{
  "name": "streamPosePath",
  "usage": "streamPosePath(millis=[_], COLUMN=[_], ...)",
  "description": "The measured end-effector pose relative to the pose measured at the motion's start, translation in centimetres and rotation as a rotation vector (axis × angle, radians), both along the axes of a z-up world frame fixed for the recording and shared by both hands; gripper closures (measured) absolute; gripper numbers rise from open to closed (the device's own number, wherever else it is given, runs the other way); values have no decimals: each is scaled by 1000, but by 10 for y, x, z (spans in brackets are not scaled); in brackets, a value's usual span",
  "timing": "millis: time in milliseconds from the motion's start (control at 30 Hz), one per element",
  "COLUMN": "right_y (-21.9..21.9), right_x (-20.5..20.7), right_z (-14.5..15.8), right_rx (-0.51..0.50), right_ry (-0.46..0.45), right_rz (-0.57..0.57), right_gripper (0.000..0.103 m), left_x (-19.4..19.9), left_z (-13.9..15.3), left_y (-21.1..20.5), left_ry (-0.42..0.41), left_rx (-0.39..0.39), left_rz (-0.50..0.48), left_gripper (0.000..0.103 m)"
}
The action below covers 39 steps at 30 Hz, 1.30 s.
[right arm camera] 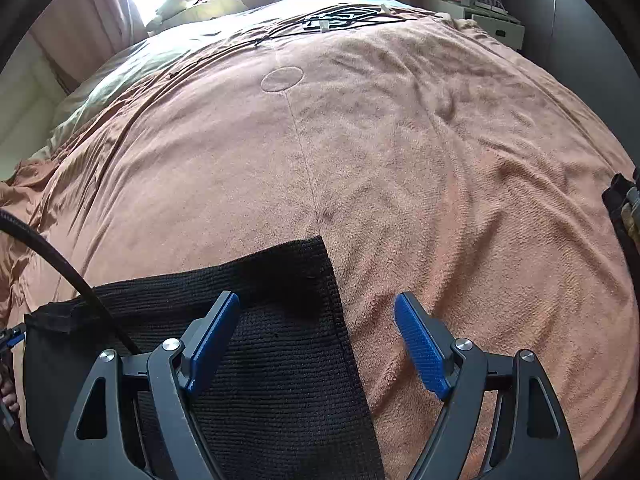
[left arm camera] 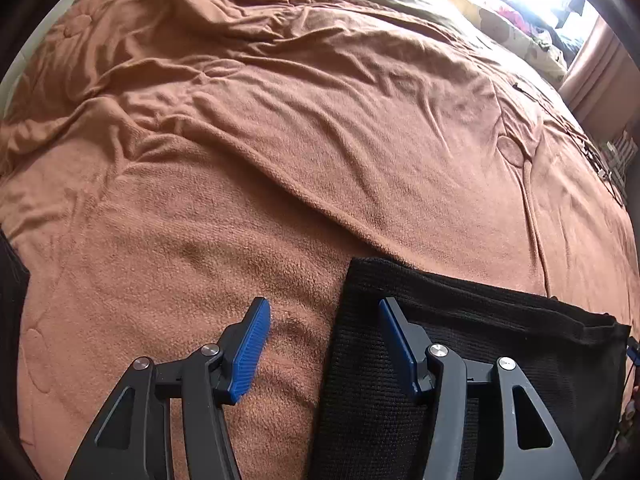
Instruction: Fold small clothes
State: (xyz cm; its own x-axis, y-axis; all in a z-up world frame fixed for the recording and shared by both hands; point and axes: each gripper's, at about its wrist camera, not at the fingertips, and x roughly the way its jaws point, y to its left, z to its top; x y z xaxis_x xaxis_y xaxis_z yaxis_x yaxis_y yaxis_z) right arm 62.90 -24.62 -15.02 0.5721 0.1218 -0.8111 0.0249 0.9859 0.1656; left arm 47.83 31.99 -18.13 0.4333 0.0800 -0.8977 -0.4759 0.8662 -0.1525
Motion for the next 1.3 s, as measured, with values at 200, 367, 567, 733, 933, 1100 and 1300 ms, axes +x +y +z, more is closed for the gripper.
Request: streamPosePath(millis=[200, 367, 567, 733, 933, 1100, 1300], right_y=[9, 11, -2, -4, -1, 1, 7], right_x=[14, 14, 0, -3, 10, -2, -39], right_z=[-6, -5, 11, 6, -10, 7, 29], right_rx=[0, 9, 21, 26, 33, 23, 78], right_ry=[-14, -35, -115, -120, -46, -101, -132], right_rz=[29, 54, 2, -19, -31, -55, -7], right_gripper=[42, 96, 100, 100, 97, 29, 26], left_x=[11, 10, -3, -9, 5, -2, -24], left_z=[-9, -5, 12, 13, -10, 6, 34], left_y=[-7, -12, -4, 4, 0, 1, -14], left_ry=[-1, -35, -101, -121, -34, -61, -112], left_rx=[21, 1, 0, -9, -30, -25, -16], left_rz=[-29, -55, -4, 41, 11, 31, 18], left_gripper=[57, 93, 96, 96, 93, 77, 52])
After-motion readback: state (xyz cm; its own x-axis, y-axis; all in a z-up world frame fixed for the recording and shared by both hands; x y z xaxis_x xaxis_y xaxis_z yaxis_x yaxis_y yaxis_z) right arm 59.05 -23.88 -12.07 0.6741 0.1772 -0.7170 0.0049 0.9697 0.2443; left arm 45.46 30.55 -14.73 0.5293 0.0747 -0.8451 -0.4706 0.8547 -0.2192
